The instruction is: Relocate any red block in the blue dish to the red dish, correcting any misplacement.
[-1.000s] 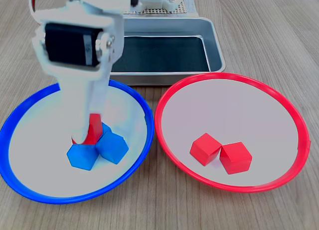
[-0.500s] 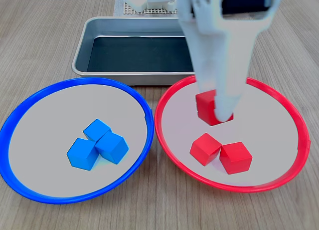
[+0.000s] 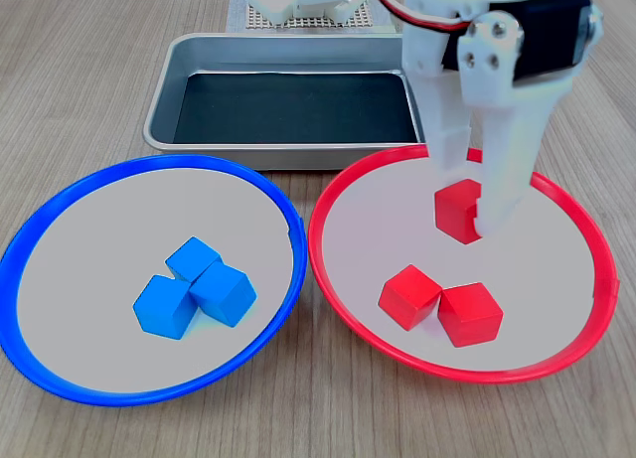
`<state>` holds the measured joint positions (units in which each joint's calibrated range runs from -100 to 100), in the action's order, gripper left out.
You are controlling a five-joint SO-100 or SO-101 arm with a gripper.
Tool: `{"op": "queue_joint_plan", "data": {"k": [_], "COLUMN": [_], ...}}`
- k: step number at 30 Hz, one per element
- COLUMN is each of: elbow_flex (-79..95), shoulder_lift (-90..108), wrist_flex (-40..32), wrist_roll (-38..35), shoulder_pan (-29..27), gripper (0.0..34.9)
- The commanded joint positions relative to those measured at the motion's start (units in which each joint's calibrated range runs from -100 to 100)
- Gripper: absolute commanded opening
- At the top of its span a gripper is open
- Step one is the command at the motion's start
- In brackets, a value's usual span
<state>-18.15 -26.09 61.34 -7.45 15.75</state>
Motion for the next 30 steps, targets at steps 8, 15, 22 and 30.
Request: {"op": "queue_joint_plan", "data": {"k": [8,15,22,30], "elbow_flex": [-2.20,-4.38,-5.38,-5.38], "shoulder_lift": [-4.15,-7.22,-8.24,-7.22], "wrist_flex": [-2.69,-3.60,-3.76,-2.28], "wrist_roll": [-0.20,-0.15,-0.20,-0.05], "shoulder_pan": [-1.68,-1.87,-1.78,-1.49], "gripper": [0.4,0.4,5.9,10.1]}}
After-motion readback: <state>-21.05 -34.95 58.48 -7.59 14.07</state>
